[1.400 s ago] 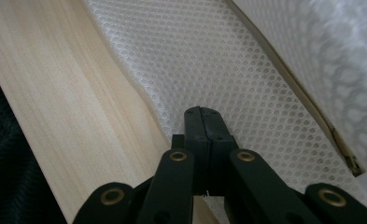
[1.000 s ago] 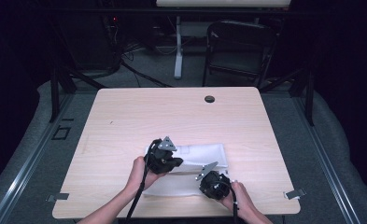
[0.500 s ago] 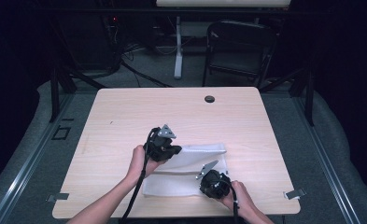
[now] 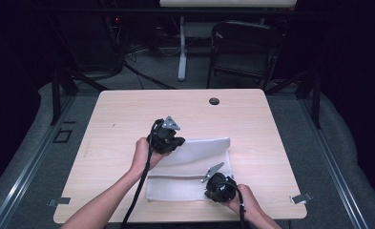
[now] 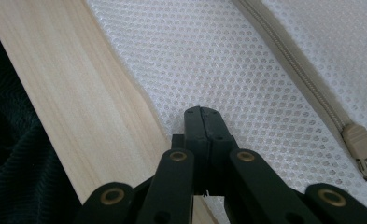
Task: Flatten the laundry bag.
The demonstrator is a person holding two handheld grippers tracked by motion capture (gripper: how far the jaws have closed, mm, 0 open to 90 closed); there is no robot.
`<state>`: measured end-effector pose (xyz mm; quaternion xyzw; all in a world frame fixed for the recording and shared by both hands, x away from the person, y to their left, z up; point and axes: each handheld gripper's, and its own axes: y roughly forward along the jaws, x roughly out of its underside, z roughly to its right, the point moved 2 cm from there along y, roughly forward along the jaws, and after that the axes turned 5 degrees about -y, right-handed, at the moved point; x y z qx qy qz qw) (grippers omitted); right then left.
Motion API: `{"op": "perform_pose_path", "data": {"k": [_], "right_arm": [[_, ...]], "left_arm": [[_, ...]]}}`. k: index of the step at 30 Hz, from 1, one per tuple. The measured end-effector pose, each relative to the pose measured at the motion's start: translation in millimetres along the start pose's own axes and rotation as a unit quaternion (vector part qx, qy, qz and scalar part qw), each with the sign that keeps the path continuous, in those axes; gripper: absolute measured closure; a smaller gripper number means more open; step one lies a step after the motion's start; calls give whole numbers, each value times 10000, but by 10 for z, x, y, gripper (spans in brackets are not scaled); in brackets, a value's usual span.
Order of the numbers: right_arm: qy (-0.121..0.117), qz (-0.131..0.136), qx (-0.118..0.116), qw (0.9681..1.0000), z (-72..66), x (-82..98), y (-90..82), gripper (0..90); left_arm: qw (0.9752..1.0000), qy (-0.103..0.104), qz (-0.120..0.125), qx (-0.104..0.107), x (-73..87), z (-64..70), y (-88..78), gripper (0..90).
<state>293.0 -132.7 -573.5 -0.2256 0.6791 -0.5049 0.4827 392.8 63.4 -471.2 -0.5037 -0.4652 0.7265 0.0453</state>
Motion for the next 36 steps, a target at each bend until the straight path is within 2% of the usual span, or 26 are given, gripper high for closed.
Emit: {"op": "perform_pose_path", "data": {"k": [5,10,16,18,24,32,36], "right_arm": [[35,2,-49,10000,-2,8,-2,900],[31,-11,-49,10000,-2,6,-3,900],[-52,-41,15,10000,-25,-14,1,900],[-54,-36,-27,10000,-12,-9,-2,900],[-24,-7,-98,9999,-21,-14,5,900],[-71,-72,-233,9997,-39,-21,1,900],[-62,-47,-249,9997,-43,-20,5,900]], "left_arm": [[9999,-5,20,-120,-76,-51,2,895],[9994,43,66,-347,-175,-101,-16,895],[9987,39,85,-503,-261,-183,-44,896],[9983,35,88,-577,-272,-207,-37,896],[9962,61,74,-867,-325,-278,-9,897],[9938,-12,128,-1104,-452,-393,66,896],[9924,-10,75,-1227,-507,-434,152,897]]}}
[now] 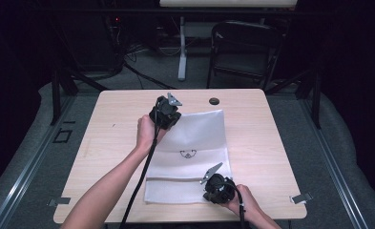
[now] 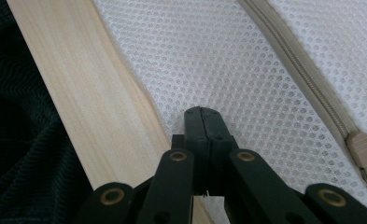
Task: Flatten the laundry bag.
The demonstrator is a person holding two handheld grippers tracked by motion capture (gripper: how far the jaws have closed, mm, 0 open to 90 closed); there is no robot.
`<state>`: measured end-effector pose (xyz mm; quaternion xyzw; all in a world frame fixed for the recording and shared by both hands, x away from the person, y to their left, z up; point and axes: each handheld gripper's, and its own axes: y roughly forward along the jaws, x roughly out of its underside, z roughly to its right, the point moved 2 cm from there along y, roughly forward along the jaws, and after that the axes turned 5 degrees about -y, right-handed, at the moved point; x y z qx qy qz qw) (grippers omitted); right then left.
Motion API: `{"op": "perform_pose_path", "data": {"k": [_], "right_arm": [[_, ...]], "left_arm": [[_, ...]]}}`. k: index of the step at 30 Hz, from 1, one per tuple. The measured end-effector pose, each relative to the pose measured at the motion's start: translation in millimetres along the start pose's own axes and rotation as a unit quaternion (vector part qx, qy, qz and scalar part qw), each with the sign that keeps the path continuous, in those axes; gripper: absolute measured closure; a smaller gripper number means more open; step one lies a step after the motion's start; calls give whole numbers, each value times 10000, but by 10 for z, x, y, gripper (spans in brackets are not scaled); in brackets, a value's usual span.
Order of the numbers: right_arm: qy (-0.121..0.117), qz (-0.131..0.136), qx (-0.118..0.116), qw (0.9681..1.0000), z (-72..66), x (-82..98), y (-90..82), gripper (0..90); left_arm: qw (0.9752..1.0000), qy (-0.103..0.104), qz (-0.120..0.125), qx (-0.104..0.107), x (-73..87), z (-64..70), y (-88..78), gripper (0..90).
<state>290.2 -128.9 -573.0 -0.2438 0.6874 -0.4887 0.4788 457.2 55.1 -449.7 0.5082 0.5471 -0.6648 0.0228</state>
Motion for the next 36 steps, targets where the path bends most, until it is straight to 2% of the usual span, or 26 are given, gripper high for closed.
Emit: {"op": "perform_pose_path", "data": {"k": [11,14,18,24,25,28,31,36], "right_arm": [[62,16,-26,10000,17,6,-3,900],[87,46,-40,9999,22,9,-1,900],[126,80,-91,9998,32,15,-1,900],[183,163,-64,9997,35,18,10,900],[279,330,-94,9990,25,21,36,900],[177,196,-21,9996,39,15,16,900],[239,234,-38,9994,34,15,21,900],[330,313,-78,9989,28,17,33,900]], "left_arm": [[9995,-212,4,-247,-85,-97,284,895],[9994,-218,-13,-265,-125,-98,344,895],[9989,-330,-6,-327,-152,-90,457,895],[9981,-454,-116,-387,-172,-115,612,893],[9980,-464,-117,-424,-175,-126,630,892],[9975,-513,-153,-457,-180,-149,682,890],[9968,-560,-180,-533,-178,-155,754,886],[9967,-613,-228,-488,-174,-176,863,872]]}}
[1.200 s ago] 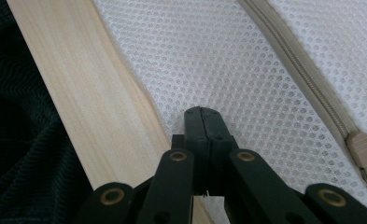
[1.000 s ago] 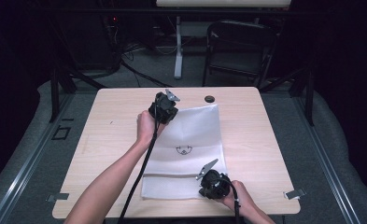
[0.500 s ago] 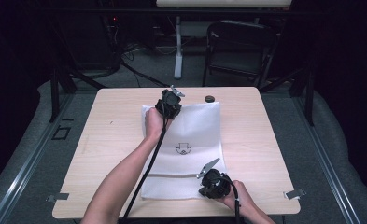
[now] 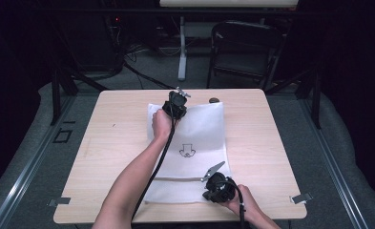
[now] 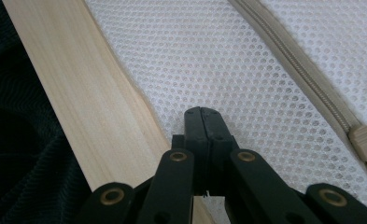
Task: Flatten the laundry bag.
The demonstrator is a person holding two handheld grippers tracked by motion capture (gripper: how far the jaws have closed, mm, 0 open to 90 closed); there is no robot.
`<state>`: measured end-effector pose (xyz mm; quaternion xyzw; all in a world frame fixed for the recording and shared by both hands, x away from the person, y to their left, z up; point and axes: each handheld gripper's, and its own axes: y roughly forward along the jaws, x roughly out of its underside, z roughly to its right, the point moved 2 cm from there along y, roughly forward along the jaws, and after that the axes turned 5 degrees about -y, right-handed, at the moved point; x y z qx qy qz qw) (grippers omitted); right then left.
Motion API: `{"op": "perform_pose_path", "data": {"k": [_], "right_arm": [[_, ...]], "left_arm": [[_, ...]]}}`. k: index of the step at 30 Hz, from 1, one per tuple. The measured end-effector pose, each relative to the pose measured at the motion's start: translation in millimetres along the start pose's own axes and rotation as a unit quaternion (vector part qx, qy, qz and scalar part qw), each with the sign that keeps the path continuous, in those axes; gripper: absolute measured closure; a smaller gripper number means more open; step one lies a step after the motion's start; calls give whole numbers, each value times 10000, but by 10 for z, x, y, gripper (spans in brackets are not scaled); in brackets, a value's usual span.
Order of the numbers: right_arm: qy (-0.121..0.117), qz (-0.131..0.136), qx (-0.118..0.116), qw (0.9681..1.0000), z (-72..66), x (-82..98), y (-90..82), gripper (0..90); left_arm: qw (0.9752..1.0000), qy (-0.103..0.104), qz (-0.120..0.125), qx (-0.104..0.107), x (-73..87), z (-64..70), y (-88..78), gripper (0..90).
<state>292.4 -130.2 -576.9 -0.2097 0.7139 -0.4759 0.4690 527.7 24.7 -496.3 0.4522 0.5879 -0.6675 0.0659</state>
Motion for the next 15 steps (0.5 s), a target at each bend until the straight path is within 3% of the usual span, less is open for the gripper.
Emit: {"op": "perform_pose_path", "data": {"k": [2,8,13,15], "right_arm": [[-3,31,-11,10000,0,2,3,900],[33,59,-23,10000,13,15,-4,890],[-33,163,21,9999,-1,-6,-34,850],[-9,239,56,9997,3,-16,-82,810]], "left_arm": [[10000,3,-12,23,-2,-18,31,837],[9992,-92,-26,399,0,-65,69,620],[9966,-220,-12,797,18,-89,-6,453],[9963,-217,6,826,58,-79,-61,366]]}}
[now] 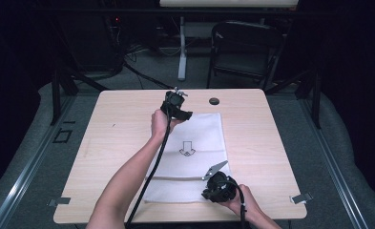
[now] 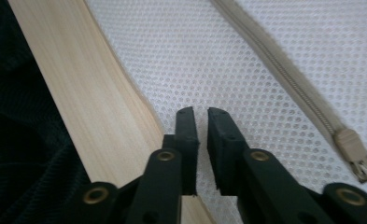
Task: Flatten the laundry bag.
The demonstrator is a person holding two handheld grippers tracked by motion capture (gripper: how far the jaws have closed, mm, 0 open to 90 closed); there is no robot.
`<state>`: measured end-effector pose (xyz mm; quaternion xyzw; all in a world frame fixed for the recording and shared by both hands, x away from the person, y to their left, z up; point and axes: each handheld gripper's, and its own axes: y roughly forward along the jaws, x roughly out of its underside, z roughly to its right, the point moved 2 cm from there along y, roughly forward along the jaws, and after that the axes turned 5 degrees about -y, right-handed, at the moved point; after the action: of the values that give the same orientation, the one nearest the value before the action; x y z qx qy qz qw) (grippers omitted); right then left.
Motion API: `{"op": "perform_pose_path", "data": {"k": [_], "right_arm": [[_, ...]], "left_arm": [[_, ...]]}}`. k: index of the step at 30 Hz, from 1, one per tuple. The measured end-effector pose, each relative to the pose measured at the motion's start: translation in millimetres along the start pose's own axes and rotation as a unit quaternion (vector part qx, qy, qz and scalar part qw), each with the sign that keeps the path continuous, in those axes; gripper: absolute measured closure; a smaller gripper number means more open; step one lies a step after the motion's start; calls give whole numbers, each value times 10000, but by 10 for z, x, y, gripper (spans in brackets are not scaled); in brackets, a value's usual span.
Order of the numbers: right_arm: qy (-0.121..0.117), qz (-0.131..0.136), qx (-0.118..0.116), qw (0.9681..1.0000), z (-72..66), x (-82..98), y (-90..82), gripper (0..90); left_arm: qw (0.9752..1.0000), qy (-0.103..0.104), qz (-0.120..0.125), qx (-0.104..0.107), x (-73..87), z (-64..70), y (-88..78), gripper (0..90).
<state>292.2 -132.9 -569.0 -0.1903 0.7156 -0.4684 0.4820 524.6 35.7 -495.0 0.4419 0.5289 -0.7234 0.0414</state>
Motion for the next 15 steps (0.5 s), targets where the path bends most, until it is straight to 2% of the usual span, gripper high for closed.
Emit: {"op": "perform_pose_path", "data": {"k": [1,2,5,6,7,8,10,15], "right_arm": [[56,31,-37,10000,4,-2,-29,788],[-53,-59,1,10000,27,-6,-82,768],[-9,-20,43,10000,83,20,-172,667],[44,2,100,9999,102,32,-201,617],[126,64,60,9999,126,44,-223,555],[194,90,148,9997,154,59,-251,528],[233,101,162,9995,209,85,-307,452],[508,127,371,9979,315,150,-445,359]], "left_arm": [[10000,42,-14,61,28,4,-28,335],[9999,66,-48,86,58,13,-57,311],[9997,156,-71,181,158,13,-163,248],[9996,171,-76,205,192,15,-198,229],[9996,211,-74,195,224,18,-238,217],[9995,236,-61,212,259,26,-277,202],[9991,324,-122,255,325,48,-345,167],[9979,461,-114,436,477,111,-500,130]]}}
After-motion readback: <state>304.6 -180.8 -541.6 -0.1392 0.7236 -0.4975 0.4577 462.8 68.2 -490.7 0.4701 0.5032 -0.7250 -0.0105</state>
